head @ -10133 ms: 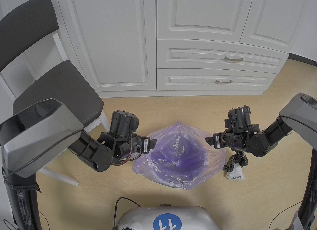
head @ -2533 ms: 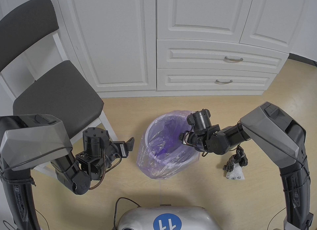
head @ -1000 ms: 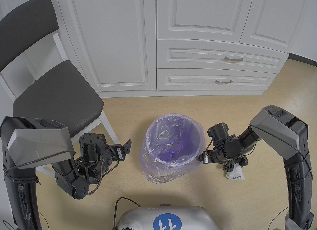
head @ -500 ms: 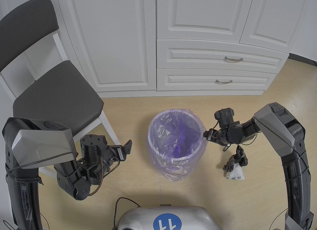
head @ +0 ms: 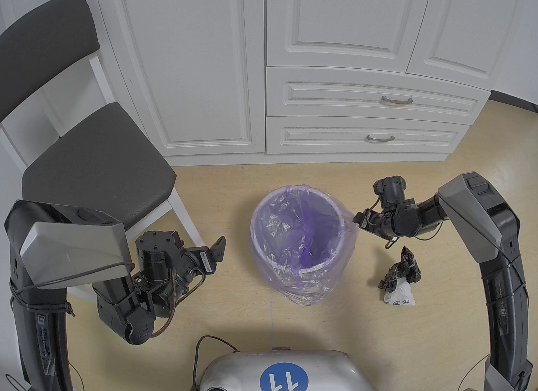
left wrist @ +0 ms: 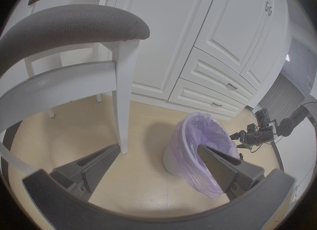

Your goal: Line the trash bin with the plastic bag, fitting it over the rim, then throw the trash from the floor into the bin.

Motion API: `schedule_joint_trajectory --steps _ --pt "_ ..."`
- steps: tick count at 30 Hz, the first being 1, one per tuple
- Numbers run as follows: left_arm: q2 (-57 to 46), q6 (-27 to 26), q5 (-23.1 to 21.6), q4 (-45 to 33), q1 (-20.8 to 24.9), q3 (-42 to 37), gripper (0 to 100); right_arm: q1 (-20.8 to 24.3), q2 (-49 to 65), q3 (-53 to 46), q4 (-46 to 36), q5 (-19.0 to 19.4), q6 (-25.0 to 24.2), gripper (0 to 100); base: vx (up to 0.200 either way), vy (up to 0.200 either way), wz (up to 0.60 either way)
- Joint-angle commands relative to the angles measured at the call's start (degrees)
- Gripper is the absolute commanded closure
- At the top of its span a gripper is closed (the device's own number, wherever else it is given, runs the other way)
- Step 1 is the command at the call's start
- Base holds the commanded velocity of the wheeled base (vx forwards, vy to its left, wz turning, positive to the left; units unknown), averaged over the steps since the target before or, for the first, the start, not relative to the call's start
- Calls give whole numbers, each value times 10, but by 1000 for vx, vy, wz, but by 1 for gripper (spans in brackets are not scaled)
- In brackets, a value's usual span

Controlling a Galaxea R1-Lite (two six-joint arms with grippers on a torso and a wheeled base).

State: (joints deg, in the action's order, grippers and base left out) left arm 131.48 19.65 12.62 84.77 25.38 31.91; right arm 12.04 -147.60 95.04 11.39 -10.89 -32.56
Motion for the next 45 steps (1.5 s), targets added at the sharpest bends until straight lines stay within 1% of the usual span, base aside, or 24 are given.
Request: schedule_joint_trajectory --steps 1,5,8,11,12,14,17,20,24,28,34,38,39,41,45 --pt "-24 -1 5 16 14 -38 0 -11 63 -64 1 5 35 0 0 0 0" --pt "-61 -7 7 18 20 -69 0 -15 94 -99 2 6 52 0 0 0 0" --pt "-75 -11 7 17 20 -76 0 -15 115 -119 4 8 69 0 0 0 0" --pt "-81 -26 7 18 20 -83 0 -15 153 -166 7 30 91 0 0 0 0" --pt "-81 -26 7 18 20 -83 0 -15 153 -166 7 30 91 0 0 0 0" --pt "-83 -30 7 19 20 -87 0 -14 189 -207 11 46 112 0 0 0 0" --pt "-84 -30 7 19 21 -91 0 -14 217 -259 36 50 128 0 0 0 0" --pt "-83 -30 7 20 21 -96 0 -14 232 -311 86 57 157 0 0 0 0" --pt "-84 -30 7 20 21 -105 0 -11 245 -354 127 58 196 0 0 0 0" --pt "-106 -31 3 19 17 -121 0 -4 266 -389 140 58 225 0 0 0 0" --pt "-129 -32 2 19 20 -130 0 5 300 -425 158 60 241 0 0 0 0" --pt "-141 -39 2 19 25 -137 0 11 319 -464 198 65 271 0 0 0 0" --pt "-141 -40 2 19 25 -138 0 11 319 -466 199 64 272 0 0 0 0" --pt "-149 -43 2 20 26 -147 0 14 329 -485 211 65 297 0 0 0 0" --pt "-161 -44 2 20 33 -155 0 22 335 -500 214 65 309 0 0 0 0"
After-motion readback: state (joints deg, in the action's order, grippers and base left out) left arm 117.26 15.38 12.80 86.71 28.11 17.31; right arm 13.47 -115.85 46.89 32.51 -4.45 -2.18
